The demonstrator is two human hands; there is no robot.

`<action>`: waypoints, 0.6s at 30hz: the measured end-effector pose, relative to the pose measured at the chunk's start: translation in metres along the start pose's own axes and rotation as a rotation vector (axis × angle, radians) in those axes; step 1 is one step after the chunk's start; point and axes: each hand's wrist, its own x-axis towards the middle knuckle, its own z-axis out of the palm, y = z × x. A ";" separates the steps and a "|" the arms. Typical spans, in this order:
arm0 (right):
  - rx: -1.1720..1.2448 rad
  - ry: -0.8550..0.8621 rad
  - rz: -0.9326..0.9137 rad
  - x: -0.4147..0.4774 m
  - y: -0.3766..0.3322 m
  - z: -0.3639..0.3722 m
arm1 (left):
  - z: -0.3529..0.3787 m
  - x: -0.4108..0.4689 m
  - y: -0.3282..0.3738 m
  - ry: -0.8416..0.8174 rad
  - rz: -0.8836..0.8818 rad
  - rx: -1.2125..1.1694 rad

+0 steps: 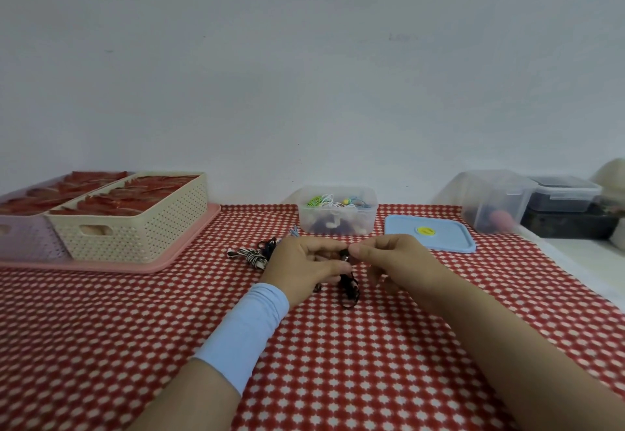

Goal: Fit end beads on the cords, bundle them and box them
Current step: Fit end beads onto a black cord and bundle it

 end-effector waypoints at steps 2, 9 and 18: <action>-0.040 -0.003 -0.006 0.000 0.001 0.000 | 0.000 0.000 0.000 0.008 0.000 0.014; -0.057 0.000 -0.008 0.001 0.003 -0.001 | 0.000 0.002 0.000 -0.006 0.004 0.048; -0.441 -0.171 -0.095 0.003 0.006 -0.002 | -0.015 0.005 -0.004 0.032 -0.028 0.003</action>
